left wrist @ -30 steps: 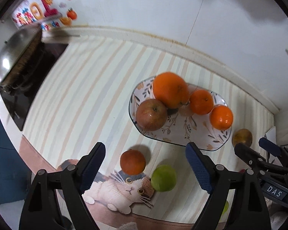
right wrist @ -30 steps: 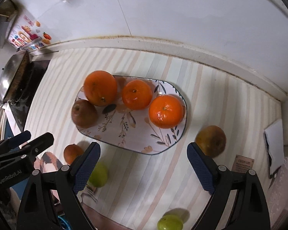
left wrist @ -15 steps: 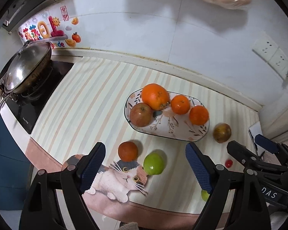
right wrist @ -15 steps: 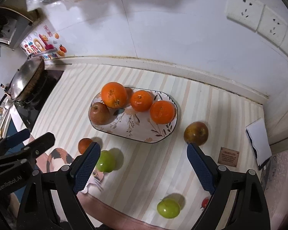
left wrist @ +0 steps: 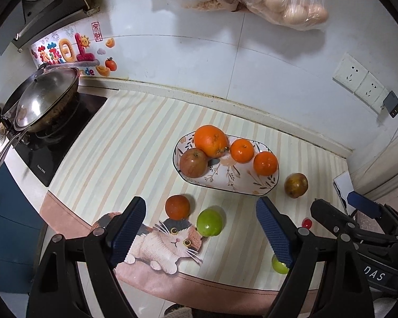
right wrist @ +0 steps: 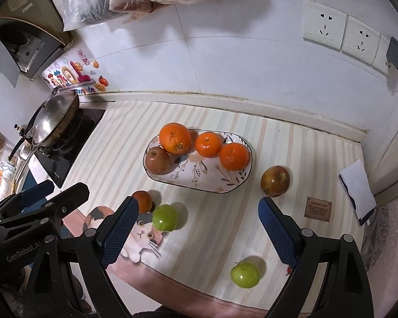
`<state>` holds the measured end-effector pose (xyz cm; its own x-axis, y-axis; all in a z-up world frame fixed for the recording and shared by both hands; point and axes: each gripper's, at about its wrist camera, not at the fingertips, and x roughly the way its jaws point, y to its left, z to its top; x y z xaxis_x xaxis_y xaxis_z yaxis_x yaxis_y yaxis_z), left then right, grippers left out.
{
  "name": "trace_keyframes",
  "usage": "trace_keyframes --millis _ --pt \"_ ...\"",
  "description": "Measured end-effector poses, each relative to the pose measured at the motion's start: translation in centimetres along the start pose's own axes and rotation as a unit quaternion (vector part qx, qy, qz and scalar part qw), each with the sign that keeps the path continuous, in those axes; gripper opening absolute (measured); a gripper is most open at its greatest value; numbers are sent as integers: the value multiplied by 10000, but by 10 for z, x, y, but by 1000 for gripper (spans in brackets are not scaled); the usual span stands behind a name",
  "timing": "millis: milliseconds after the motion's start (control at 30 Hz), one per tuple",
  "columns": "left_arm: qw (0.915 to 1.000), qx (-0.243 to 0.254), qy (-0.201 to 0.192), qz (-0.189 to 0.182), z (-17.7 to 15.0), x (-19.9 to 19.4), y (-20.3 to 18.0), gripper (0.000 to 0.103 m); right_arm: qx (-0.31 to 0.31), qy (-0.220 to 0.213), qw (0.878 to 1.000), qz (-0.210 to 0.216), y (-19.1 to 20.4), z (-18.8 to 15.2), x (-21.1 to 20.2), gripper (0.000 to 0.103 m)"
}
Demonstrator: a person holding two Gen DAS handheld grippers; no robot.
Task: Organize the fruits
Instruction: 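Grasp a green apple with the left tool while the right tool grasps the other green apple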
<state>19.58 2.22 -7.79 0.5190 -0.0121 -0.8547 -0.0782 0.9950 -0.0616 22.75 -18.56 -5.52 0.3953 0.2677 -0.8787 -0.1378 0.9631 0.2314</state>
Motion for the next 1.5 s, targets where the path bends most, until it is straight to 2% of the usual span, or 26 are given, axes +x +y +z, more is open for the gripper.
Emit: trace_keyframes --millis 200,300,433,600,867,967,1033,1067,1100,1200,1233,1300,1333,1367,1400,1500 --pt "9999 -51 89 -28 -7 2 1 85 88 54 9999 115 -3 -6 1 94" --pt "9997 -70 224 14 -13 11 2 85 328 186 9989 278 -14 -12 8 94" --pt "9983 -82 565 150 -24 37 3 85 795 655 9942 296 -46 -31 35 94" --pt "9929 -29 1141 331 -38 85 4 85 1381 1338 9812 172 -92 -66 86 94" --pt "9773 125 2084 348 -41 165 -6 85 1853 2216 9574 16 -128 -122 154 93" --pt "9727 235 2277 380 -39 188 -11 85 1857 2438 9519 -40 -129 -139 171 87" --pt "9692 340 2401 427 -38 204 -15 85 1858 2531 9494 -39 -130 -149 180 79" --pt "9675 382 2459 452 -39 210 -17 85 1838 2566 9489 -56 -129 -153 185 69" --pt "9657 432 2520 460 -39 216 -18 85 1784 2606 9488 -104 -128 -156 189 65" --pt "9603 646 2667 492 -41 233 -27 86 1677 2557 9520 -95 -122 -157 192 65" --pt "9612 700 2624 489 -41 234 -30 85 1609 2547 9534 -136 -119 -157 192 65" --pt "9620 907 2546 385 -40 235 -40 75 1547 2533 9548 -174 -115 -155 192 65" --pt "9622 901 2557 257 -40 236 -43 63 1523 2527 9553 -181 -111 -150 193 65" --pt "9619 868 2587 170 -40 236 -46 55 1511 2527 9555 -186 -110 -150 193 65" --pt "9615 897 2591 153 -40 236 -50 51 1505 2539 9553 -188 -107 -148 194 65" --pt "9615 1189 2458 314 -44 233 -63 51 1517 2545 9550 -145 -110 -144 192 64"
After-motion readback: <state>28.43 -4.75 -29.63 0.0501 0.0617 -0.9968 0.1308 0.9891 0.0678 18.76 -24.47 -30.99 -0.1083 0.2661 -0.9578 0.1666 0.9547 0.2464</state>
